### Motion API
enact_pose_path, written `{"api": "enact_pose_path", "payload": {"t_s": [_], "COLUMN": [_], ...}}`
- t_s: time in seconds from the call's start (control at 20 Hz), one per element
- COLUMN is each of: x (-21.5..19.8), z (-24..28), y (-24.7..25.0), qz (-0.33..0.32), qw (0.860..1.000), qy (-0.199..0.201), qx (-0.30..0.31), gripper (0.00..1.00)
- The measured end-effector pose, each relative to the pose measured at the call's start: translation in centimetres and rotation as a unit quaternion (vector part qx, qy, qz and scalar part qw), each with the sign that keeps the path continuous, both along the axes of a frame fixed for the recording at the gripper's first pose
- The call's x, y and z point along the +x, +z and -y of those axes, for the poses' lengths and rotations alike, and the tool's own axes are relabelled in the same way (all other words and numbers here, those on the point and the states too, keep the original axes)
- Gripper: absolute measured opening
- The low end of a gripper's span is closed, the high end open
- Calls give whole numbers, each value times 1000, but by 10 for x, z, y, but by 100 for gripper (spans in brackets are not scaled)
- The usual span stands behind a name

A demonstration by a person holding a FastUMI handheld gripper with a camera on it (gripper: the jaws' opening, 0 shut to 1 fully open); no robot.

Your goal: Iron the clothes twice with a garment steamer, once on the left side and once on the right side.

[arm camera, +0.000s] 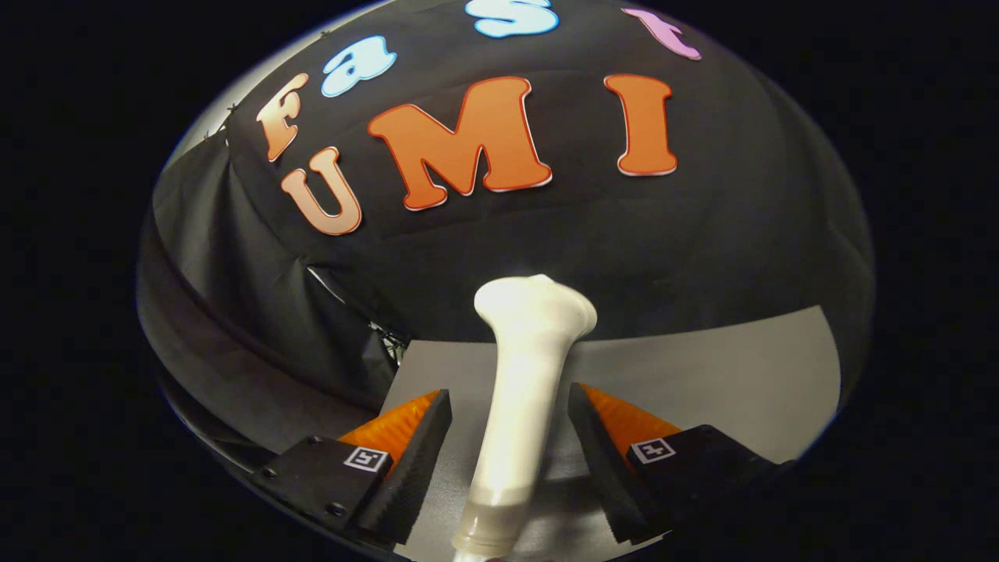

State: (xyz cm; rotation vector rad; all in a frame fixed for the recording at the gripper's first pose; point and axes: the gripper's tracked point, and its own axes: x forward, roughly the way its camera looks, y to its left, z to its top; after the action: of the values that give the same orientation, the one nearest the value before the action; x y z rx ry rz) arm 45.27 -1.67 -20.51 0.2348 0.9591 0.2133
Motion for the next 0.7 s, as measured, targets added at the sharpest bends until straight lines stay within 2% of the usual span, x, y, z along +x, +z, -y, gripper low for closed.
{"api": "enact_pose_path", "payload": {"t_s": [0.1,0.15,0.25,0.35,0.5,0.7], "x": [-3,8,4,4,3,-4], "z": [-1,2,4,8,9,18], "y": [-16,-19,-15,-16,-16,-3], "qz": [-22,-7,-16,-30,-28,12], "qw": [1000,1000,999,997,993,993], "qy": [-2,-11,-11,-36,-54,-75], "qx": [10,12,35,61,97,86], "gripper": [97,91,73,55,50,45]}}
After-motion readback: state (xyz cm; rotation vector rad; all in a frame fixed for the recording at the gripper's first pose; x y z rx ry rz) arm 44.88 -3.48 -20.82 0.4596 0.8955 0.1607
